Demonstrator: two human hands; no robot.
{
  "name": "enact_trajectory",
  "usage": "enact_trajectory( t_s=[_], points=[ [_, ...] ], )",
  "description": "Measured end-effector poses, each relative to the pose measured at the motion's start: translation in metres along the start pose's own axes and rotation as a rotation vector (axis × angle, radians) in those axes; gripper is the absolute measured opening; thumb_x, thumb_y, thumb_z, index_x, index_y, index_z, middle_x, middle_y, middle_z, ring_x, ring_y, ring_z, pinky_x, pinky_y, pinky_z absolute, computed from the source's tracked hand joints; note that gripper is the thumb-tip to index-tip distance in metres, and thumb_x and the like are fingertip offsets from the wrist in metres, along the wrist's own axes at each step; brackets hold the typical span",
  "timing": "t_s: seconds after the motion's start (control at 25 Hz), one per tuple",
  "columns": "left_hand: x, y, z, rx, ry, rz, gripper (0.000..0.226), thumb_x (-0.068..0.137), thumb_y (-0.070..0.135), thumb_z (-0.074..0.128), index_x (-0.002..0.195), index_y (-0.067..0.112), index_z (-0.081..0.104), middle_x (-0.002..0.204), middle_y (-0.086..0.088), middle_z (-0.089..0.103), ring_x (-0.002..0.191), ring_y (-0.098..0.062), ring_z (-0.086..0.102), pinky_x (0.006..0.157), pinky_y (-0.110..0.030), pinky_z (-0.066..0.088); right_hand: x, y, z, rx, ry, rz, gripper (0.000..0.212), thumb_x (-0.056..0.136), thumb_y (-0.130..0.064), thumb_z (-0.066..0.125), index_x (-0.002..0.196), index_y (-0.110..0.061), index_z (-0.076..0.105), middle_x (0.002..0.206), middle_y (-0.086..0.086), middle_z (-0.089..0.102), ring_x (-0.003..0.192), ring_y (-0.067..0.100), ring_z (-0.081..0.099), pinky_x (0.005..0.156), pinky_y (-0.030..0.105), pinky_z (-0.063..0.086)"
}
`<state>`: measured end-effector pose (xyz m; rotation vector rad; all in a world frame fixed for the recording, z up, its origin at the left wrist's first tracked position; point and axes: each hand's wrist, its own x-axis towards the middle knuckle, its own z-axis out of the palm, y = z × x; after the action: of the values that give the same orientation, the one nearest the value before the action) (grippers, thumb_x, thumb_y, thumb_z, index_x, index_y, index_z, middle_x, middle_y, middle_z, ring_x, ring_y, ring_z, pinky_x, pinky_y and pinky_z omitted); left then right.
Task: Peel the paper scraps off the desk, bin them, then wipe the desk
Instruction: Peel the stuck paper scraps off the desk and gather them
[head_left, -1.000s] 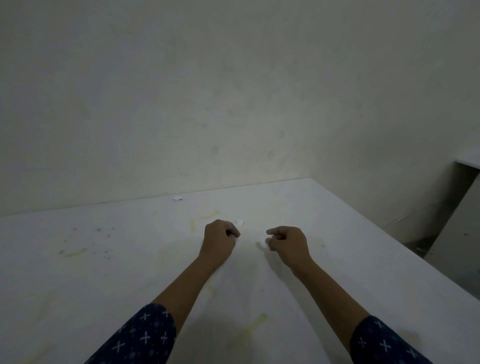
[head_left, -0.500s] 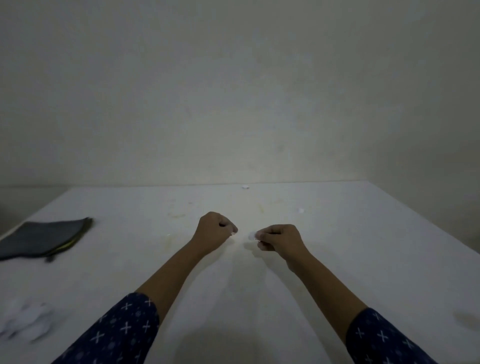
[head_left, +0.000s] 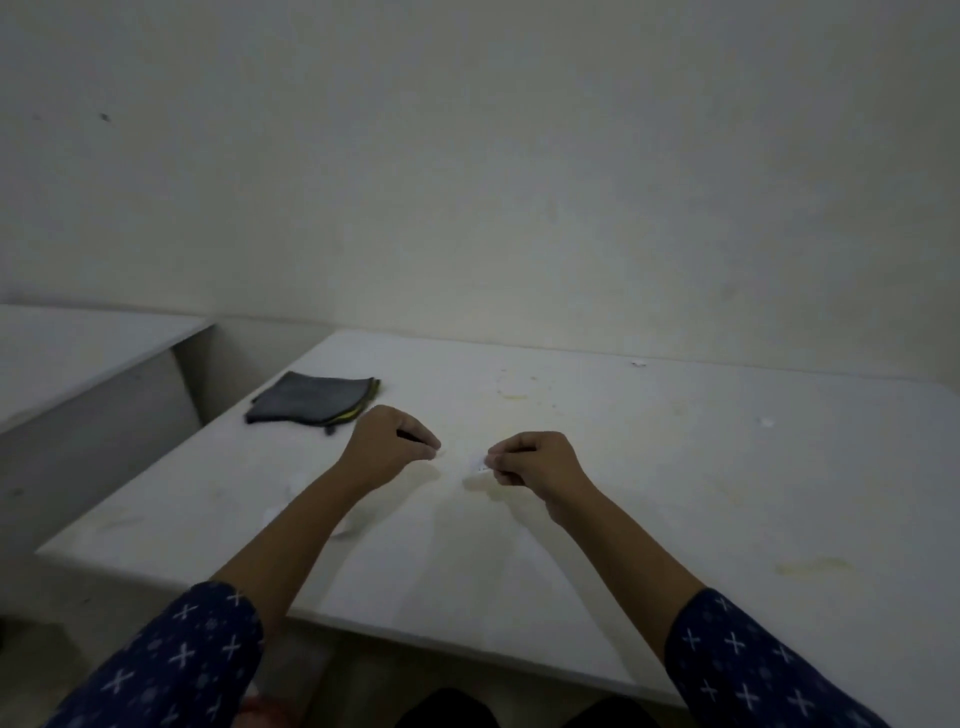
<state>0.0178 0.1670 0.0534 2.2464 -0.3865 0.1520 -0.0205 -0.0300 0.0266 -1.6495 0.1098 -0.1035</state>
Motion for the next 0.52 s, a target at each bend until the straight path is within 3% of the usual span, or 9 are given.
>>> enact_trajectory(
  t_s=[0.16,0.36,0.52],
  points=[
    [-0.025,-0.036,-0.051,0.059,0.105,-0.025,0.008,0.071,0.007,0.075,0.079,0.009,0.076,0.071,-0.002,0.069,0.058,0.007,0.061,0.056,-0.001,0.042,-0.003,0.000,0.058,-0.024,-0.117,0.012,0.004,0.076,0.005,0.069,0.079,0.007,0.070,0.061,0.012,0.061,0.047,0.014,0.054,0.055,0.020,0.052],
    [-0.048,-0.073,-0.082,0.121,0.212,-0.086,0.010,0.079,0.007,0.068,0.086,0.008,0.075,0.084,-0.004,0.071,0.069,-0.001,0.059,0.061,0.000,0.041,-0.008,0.000,0.122,-0.007,-0.188,0.002,0.004,0.079,0.003,0.067,0.078,0.001,0.071,0.069,0.016,0.065,0.057,0.018,0.061,0.068,0.028,0.058],
    [-0.048,-0.087,-0.079,0.170,0.233,-0.040,0.011,0.082,0.008,0.065,0.088,0.009,0.074,0.090,-0.004,0.070,0.067,0.001,0.056,0.060,0.000,0.039,-0.002,-0.004,0.152,-0.018,-0.164,-0.016,0.008,0.080,0.000,0.067,0.085,0.004,0.072,0.067,0.012,0.065,0.056,0.016,0.059,0.058,0.021,0.054]
  ],
)
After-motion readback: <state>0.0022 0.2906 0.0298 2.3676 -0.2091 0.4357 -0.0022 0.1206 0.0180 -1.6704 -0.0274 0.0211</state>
